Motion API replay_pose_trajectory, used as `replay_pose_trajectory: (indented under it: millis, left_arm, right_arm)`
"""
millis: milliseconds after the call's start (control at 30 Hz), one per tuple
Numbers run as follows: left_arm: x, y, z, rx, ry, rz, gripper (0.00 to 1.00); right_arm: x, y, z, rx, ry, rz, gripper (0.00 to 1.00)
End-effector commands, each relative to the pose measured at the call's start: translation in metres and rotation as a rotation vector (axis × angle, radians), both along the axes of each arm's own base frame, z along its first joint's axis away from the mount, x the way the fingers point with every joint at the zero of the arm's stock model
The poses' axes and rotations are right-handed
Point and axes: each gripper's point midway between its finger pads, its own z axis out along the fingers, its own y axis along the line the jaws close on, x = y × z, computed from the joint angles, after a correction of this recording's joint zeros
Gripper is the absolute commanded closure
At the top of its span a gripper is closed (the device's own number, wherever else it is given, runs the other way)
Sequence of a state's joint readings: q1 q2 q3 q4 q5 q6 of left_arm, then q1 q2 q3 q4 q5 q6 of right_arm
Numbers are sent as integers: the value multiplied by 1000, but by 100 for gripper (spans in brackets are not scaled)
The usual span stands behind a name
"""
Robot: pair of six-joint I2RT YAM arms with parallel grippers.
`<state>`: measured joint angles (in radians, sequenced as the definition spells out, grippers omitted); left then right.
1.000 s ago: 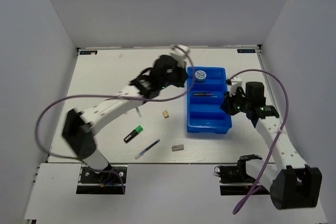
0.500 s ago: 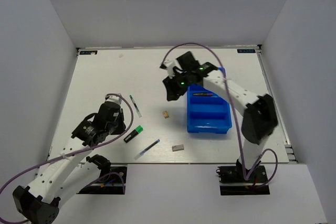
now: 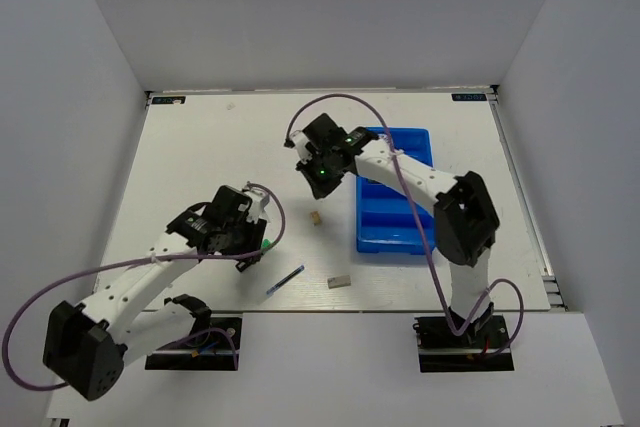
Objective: Sort the stationery into containers
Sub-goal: Grab a piece of stationery with the left arm
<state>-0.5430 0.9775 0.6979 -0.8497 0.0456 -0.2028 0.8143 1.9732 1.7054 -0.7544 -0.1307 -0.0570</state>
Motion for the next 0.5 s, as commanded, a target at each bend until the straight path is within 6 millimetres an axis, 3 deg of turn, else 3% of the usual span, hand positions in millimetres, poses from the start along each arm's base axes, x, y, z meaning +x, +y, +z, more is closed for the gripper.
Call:
replay_pose_trajectory:
  millis: [0, 33, 67, 233, 267, 300, 367, 400, 467]
  left_arm:
    - [16, -29, -1, -76, -94, -241, 51]
    - [17, -33, -3, -91, -74, -248, 55]
    - [20, -32, -7, -66, -85, -300, 55]
    - [32, -29, -20, -7, -87, -369, 51]
    - [35, -26, -29, 27, -59, -369, 51]
    - [36, -25, -31, 43, -55, -372, 51]
    - [42, -20, -39, 93, -39, -365, 51]
    - [46, -19, -39, 110, -49, -364, 51]
    - [50, -18, -46, 134, -46, -368, 49]
  right_arm:
    - [15, -19, 58, 128, -165, -39, 100]
    - [14, -21, 55, 142, -175, -23, 100]
    - [12, -26, 72, 179, -214, -25, 100]
    - [12, -45, 90, 228, -233, -73, 100]
    - [10, -50, 103, 253, -252, -81, 100]
    - [8, -57, 97, 246, -236, -92, 100]
    - [3, -62, 107, 280, -249, -90, 100]
    - [-1, -68, 96, 266, -230, -95, 100]
    - [-6, -75, 95, 271, -223, -100, 100]
